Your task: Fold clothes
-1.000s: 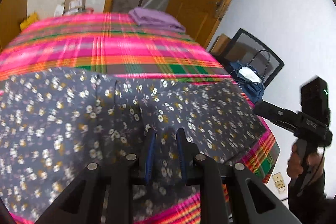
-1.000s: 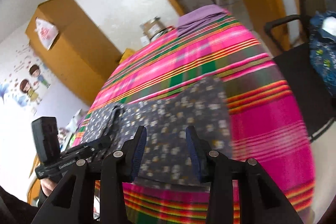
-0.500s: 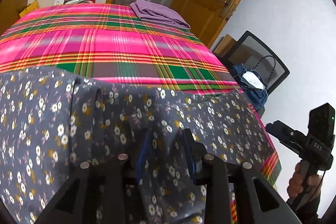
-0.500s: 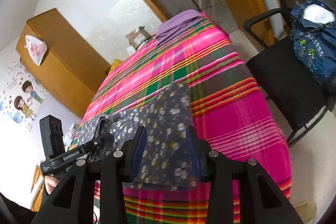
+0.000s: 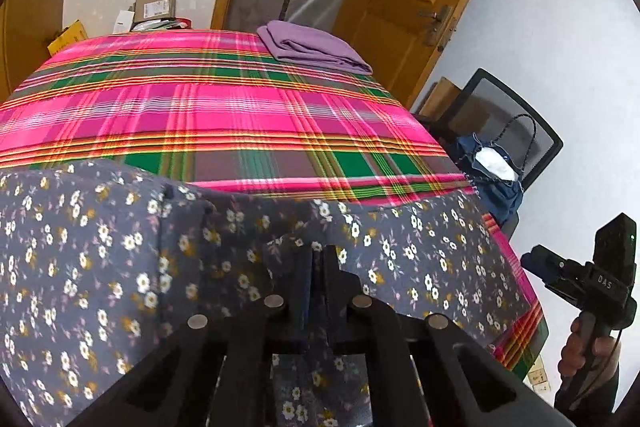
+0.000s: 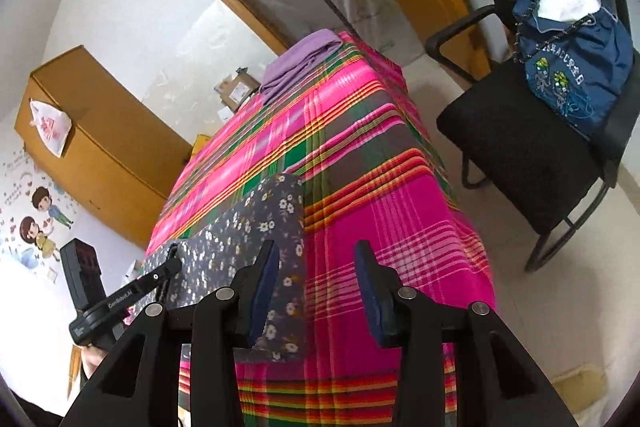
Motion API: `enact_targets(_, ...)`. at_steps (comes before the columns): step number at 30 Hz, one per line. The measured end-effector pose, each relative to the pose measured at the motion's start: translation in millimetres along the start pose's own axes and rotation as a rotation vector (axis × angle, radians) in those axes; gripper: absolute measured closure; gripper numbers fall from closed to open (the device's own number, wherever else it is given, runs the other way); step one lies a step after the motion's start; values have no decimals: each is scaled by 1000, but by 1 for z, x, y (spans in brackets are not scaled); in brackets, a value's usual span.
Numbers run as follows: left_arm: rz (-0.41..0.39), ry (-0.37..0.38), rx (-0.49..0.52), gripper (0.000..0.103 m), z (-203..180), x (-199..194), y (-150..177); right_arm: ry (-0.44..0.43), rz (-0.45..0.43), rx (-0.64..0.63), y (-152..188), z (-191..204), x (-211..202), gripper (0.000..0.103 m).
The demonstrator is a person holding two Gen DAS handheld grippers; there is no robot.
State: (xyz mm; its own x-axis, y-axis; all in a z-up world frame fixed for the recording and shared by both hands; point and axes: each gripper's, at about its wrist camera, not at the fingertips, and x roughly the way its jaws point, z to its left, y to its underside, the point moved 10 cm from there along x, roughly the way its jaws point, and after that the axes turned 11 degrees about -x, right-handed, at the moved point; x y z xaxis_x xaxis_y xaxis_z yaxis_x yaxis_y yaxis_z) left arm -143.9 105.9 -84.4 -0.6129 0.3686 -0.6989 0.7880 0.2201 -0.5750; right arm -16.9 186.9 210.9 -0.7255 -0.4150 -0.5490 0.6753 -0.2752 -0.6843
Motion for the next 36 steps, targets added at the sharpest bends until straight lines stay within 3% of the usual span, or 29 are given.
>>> enact_targets(4, 24, -14, -10, 99, 6, 4, 5, 7, -2, -37, -2, 4, 1, 62)
enact_targets(10, 50, 20, -24, 97, 4, -2, 3, 70, -16, -194, -7, 25, 5, 62)
enact_targets(16, -102, 11, -85, 97, 20, -51, -25, 106, 21, -308, -12, 47, 22, 64)
enact_targets(18, -105, 29, -102, 96, 18, -57, -24, 111, 33, -336, -14, 54, 29, 72)
enact_targets(20, -68, 64, -75, 96, 6, -51, -13, 113, 45, -366, -18, 63, 39, 76)
enact_targets(22, -24, 78, -47, 96, -5, -40, -2, 115, 58, -396, -22, 71, 50, 87)
enact_targets(27, 79, 90, 6, 96, -20, -6, 28, 175, 157, -427, -24, 59, 89, 94)
enact_targets(33, 92, 114, -30, 96, -12, 1, 28, 171, 184, -412, -20, 48, 99, 99)
enact_targets(36, 43, 88, -7, 96, -14, -2, 13, 160, 154, -411, -20, 55, 90, 93)
